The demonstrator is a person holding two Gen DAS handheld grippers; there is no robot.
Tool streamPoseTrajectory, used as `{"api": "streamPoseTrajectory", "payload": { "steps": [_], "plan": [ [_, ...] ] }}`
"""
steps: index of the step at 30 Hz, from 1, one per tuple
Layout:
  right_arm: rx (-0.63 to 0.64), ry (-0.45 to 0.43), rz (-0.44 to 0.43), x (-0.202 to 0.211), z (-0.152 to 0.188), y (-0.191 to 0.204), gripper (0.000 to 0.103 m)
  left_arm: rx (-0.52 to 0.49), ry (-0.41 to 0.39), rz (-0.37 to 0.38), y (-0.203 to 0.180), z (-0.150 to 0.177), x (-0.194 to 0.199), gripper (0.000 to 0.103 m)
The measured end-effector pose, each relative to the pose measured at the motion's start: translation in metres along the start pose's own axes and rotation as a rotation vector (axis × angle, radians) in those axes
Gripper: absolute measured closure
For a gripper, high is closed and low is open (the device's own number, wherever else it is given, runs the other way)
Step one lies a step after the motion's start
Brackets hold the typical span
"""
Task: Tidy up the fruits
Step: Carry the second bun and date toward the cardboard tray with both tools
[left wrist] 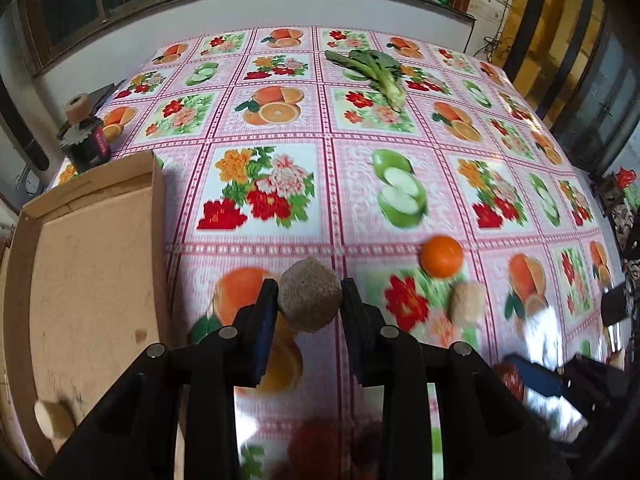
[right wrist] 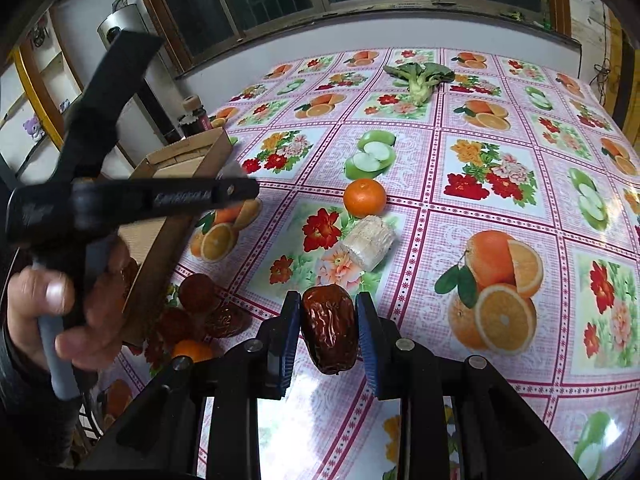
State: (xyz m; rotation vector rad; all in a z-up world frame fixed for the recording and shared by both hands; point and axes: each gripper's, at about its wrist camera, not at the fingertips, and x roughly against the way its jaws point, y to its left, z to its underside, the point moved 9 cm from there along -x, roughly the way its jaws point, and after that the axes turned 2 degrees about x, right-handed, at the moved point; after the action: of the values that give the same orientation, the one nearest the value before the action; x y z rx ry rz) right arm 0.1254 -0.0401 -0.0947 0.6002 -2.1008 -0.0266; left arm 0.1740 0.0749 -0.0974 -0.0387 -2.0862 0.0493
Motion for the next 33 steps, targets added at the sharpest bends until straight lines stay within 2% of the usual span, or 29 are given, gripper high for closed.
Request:
{"api": "streamPoseTrajectory", "payload": {
  "steps": [7,15,25,33],
  "plan": [
    [-0.024,0.001,-0.024,0.010,0.000,0.008,0.075,-0.001,-0.006,-0.004,0.000,0.021,0.028,0.074],
    [-0.023,-0.027,-0.010,0.026,-0.011,0.019,0.075,-0.001,-0.084,-0.031,0.010,0.027,0.069,0.074],
    [0.019,-0.064,0.001,0.033,-0.021,0.048,0.075,0.026,-0.188,-0.099,0.045,0.035,0.103,0.074],
    [0.065,-0.064,-0.023,0.025,-0.019,0.084,0.075,0.079,-0.201,-0.123,0.076,0.054,0.108,0.074]
  ]
}}
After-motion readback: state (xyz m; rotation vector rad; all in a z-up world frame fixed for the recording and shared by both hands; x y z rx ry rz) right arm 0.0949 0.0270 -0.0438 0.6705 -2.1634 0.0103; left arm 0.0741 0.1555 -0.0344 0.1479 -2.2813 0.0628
